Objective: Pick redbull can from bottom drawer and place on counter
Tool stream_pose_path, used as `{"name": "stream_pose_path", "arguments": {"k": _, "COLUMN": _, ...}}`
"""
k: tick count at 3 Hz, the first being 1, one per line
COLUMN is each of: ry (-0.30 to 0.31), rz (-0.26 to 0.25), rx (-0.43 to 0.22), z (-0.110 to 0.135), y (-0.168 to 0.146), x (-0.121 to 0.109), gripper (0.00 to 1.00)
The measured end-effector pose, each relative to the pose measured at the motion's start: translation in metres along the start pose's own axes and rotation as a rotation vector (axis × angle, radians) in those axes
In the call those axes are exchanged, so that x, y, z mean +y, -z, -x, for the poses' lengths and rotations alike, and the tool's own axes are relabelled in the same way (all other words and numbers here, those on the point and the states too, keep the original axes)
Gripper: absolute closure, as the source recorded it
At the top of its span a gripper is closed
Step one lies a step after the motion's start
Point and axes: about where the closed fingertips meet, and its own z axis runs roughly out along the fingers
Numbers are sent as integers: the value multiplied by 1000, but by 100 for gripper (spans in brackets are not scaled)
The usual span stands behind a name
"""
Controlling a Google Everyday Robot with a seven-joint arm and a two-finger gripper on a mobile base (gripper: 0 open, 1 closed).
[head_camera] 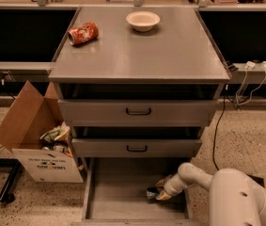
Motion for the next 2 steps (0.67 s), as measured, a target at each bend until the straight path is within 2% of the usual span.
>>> {"name": "stream_pose_path", "arguments": {"k": 1, "ry": 50, "rz": -12, "rx": -57, "z": 26, "y": 46, "x": 7, "gripper": 100}}
{"name": "stream_pose_path", "arguments": {"k": 2, "ry": 82, "rz": -55, "rx": -67, "z": 52, "y": 114, "x": 14, "gripper": 100}}
